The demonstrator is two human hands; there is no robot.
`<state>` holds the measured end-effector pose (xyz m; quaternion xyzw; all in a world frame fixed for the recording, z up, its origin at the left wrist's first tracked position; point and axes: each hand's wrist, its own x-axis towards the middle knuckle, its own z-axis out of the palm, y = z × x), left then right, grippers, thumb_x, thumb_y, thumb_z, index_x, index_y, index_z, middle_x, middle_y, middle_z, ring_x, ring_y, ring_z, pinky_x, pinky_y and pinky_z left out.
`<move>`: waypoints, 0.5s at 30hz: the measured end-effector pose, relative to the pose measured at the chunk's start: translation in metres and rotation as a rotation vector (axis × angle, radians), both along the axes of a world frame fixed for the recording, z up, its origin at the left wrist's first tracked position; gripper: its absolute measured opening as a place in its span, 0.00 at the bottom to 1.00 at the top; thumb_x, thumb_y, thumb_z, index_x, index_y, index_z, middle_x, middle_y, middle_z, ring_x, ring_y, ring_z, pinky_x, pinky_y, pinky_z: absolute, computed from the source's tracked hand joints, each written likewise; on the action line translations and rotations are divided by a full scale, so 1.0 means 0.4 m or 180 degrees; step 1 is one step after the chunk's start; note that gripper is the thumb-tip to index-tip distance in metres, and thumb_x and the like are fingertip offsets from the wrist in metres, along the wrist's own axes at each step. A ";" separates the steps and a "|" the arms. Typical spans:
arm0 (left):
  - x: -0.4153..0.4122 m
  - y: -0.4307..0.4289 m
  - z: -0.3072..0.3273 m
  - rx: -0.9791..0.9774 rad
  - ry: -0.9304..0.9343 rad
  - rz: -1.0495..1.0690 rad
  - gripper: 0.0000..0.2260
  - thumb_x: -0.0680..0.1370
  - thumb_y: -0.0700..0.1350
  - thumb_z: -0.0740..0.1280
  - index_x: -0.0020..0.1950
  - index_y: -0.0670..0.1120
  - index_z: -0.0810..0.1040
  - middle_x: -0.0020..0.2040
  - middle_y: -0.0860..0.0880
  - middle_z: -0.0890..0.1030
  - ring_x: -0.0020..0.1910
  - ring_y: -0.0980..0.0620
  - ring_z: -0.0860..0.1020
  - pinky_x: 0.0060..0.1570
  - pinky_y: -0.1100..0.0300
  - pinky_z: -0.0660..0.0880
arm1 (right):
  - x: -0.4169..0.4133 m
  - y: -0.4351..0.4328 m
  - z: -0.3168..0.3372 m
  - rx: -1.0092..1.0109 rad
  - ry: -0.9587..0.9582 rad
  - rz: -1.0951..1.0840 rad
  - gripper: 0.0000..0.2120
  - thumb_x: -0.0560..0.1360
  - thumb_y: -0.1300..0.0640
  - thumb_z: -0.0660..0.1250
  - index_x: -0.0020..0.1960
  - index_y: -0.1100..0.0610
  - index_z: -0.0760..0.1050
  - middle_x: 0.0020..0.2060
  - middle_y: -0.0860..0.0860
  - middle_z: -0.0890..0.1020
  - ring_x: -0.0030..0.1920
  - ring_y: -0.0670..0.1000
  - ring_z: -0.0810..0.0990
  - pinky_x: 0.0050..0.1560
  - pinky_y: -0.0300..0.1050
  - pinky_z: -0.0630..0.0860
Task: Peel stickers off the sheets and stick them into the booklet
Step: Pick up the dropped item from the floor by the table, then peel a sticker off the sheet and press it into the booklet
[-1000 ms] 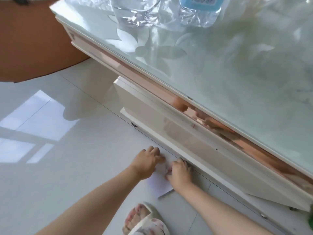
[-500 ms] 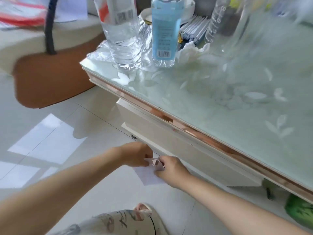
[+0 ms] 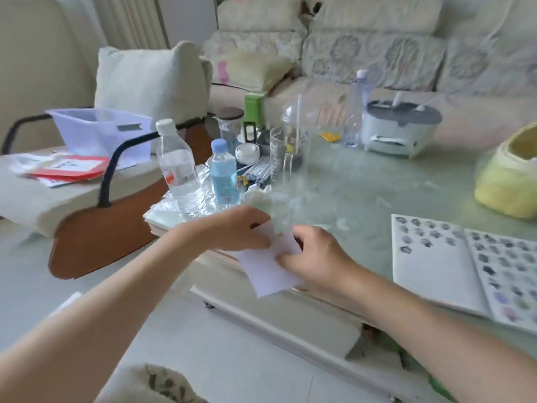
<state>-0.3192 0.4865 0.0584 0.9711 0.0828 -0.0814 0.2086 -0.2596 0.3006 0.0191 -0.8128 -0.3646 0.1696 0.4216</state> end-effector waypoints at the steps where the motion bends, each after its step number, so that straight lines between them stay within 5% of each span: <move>1: 0.029 -0.034 0.017 -0.0116 -0.0234 0.0039 0.12 0.74 0.45 0.69 0.34 0.49 0.69 0.33 0.52 0.70 0.33 0.51 0.68 0.34 0.57 0.64 | 0.034 -0.043 0.034 0.0027 0.0003 -0.0091 0.10 0.69 0.60 0.71 0.36 0.61 0.71 0.28 0.47 0.69 0.30 0.45 0.63 0.29 0.39 0.60; 4: 0.112 -0.142 0.047 -0.0438 -0.0811 0.0046 0.13 0.72 0.44 0.68 0.31 0.55 0.69 0.31 0.54 0.71 0.32 0.51 0.69 0.32 0.59 0.65 | 0.128 -0.180 0.094 0.0086 -0.0038 -0.0423 0.03 0.69 0.61 0.71 0.40 0.55 0.80 0.30 0.45 0.79 0.31 0.44 0.72 0.33 0.38 0.68; 6: 0.162 -0.216 0.051 -0.0559 -0.1104 0.0052 0.12 0.73 0.42 0.68 0.33 0.55 0.70 0.31 0.54 0.73 0.32 0.52 0.70 0.31 0.60 0.65 | 0.183 -0.272 0.106 0.0161 -0.0036 -0.0713 0.08 0.70 0.62 0.71 0.42 0.49 0.83 0.34 0.44 0.84 0.34 0.43 0.77 0.37 0.39 0.73; 9: 0.223 -0.323 0.031 -0.0649 -0.1474 0.0075 0.09 0.73 0.42 0.68 0.37 0.54 0.74 0.32 0.55 0.75 0.32 0.54 0.72 0.28 0.63 0.66 | 0.254 -0.394 0.091 0.0265 -0.0122 -0.1302 0.06 0.74 0.56 0.73 0.49 0.46 0.82 0.42 0.46 0.84 0.39 0.47 0.81 0.41 0.42 0.77; 11: 0.261 -0.391 0.013 -0.0714 -0.1736 0.0056 0.08 0.73 0.40 0.68 0.40 0.54 0.76 0.32 0.56 0.77 0.32 0.57 0.73 0.29 0.63 0.68 | 0.290 -0.463 0.072 0.0382 -0.0021 -0.1778 0.14 0.75 0.53 0.72 0.60 0.48 0.77 0.51 0.45 0.81 0.45 0.49 0.83 0.45 0.48 0.81; 15: 0.334 -0.522 -0.003 -0.0633 -0.2048 -0.0558 0.08 0.72 0.37 0.68 0.44 0.49 0.81 0.38 0.57 0.78 0.36 0.62 0.75 0.37 0.66 0.70 | 0.321 -0.568 0.078 0.1135 0.1790 -0.1972 0.16 0.81 0.49 0.64 0.58 0.62 0.77 0.46 0.62 0.85 0.37 0.59 0.85 0.30 0.47 0.78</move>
